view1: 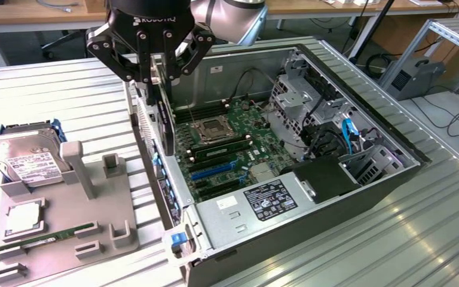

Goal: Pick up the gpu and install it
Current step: 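Pick up the gpu and move the gpu toward the slot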

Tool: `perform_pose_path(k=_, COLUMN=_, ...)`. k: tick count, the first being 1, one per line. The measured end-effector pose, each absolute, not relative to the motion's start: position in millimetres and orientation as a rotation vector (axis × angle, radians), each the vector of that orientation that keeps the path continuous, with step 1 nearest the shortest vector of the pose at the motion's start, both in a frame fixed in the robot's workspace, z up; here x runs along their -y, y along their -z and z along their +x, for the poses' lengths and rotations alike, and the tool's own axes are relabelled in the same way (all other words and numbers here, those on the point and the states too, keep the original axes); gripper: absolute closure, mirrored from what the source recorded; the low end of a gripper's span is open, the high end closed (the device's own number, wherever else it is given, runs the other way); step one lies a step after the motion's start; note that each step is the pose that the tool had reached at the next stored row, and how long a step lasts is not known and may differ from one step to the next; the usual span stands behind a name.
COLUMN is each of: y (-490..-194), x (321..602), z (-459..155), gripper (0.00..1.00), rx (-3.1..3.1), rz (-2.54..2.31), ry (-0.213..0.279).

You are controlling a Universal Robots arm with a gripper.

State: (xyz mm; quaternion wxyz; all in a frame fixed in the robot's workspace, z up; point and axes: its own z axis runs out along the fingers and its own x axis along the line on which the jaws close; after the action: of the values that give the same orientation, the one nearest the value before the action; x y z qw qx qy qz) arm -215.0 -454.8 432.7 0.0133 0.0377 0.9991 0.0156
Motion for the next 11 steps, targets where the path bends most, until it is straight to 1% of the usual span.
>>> perform_pose_path(k=11, y=-432.7, x=454.8, z=-209.4, gripper=0.74, rx=-3.112, rz=0.117, ry=-0.049)
